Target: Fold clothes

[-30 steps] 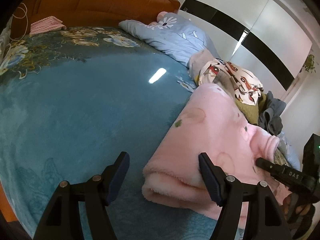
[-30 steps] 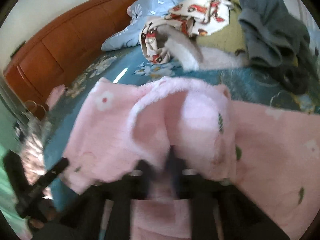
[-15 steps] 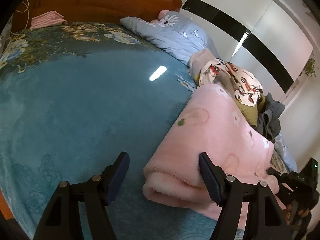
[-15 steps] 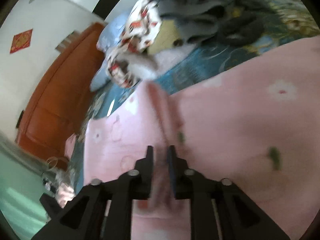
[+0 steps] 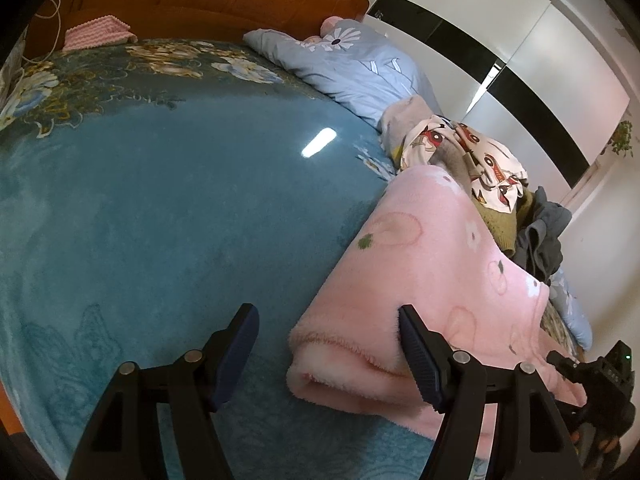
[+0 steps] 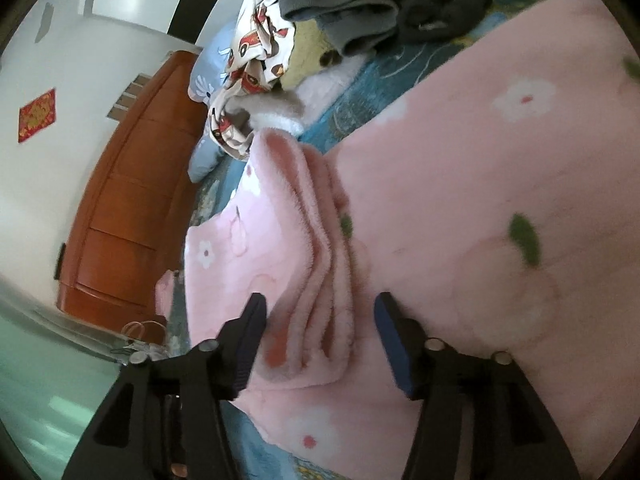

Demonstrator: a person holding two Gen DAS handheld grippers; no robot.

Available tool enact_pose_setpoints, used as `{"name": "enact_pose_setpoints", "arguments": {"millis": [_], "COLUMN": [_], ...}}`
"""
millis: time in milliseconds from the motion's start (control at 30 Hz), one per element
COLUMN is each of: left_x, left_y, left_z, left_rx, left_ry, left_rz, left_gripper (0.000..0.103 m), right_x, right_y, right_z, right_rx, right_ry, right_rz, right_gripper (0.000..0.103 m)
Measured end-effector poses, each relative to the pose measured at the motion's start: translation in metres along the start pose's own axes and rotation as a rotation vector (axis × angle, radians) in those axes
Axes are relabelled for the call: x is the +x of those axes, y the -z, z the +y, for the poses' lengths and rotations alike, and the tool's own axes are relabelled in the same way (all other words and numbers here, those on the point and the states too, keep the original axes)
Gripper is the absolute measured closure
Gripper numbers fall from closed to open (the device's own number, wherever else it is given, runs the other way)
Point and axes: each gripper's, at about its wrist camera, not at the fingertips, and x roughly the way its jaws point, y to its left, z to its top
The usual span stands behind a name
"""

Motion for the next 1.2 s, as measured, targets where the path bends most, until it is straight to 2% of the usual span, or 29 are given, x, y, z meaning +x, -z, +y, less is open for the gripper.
{"name": "enact_pose_setpoints", "arguments": {"millis": [167, 267, 300, 333, 367, 433, 567, 667, 800, 867, 933, 1067, 1200], "left_x": [-0.001, -0.002, -0.003, -0.003, -0.004, -0.005, -0.007, -0.007, -0.011, -0.02, -0.031, -0.032, 0.001], "left_y": [0.0, 0.001, 0.001, 0.001, 0.001, 0.001, 0.001, 0.001, -0.001, -0.005, -0.013, -0.021, -0.043], "left_z": [-0.001, -0.002, -0.002, -0.002, -0.002, -0.002, -0.002, -0.003, 0.0, -0.005, -0.022, -0.079, -0.121], "left_rx": [0.006, 0.011, 0.011, 0.012, 0.013, 0.014, 0.018, 0.019, 0.001, 0.009, 0.06, 0.253, 0.372], "left_ry": [-0.004, -0.006, -0.003, -0.001, 0.002, 0.007, 0.016, 0.019, 0.008, -0.026, -0.013, 0.077, 0.125], "left_rz": [-0.006, -0.012, -0.013, -0.014, -0.015, -0.018, -0.022, -0.02, -0.028, -0.051, -0.095, -0.127, -0.068], "left_gripper": [0.029, 0.029, 0.029, 0.029, 0.029, 0.029, 0.029, 0.029, 0.029, 0.029, 0.029, 0.029, 0.029], "right_x": [0.013, 0.021, 0.023, 0.021, 0.02, 0.013, -0.019, -0.021, 0.004, 0.004, 0.006, 0.006, 0.004], "right_y": [0.005, 0.011, 0.012, 0.013, 0.014, 0.016, 0.027, 0.033, 0.04, 0.041, 0.037, 0.034, 0.034], "right_z": [0.012, 0.019, 0.021, 0.021, 0.022, 0.024, 0.051, 0.047, 0.009, -0.002, -0.001, -0.003, -0.006], "right_rx": [0.052, 0.023, 0.017, 0.017, 0.017, 0.005, -0.139, -0.132, 0.001, 0.045, 0.038, 0.035, 0.034], "right_ry": [-0.111, -0.054, -0.034, -0.027, -0.02, -0.023, -0.064, -0.042, 0.02, -0.02, -0.026, -0.034, -0.053], "right_rz": [0.023, 0.025, 0.021, 0.013, 0.006, -0.002, -0.061, -0.032, 0.043, 0.038, 0.039, 0.044, 0.052], "right_gripper": [0.041, 0.042, 0.05, 0.071, 0.083, 0.085, 0.085, 0.085, 0.085, 0.085, 0.085, 0.085, 0.085]}}
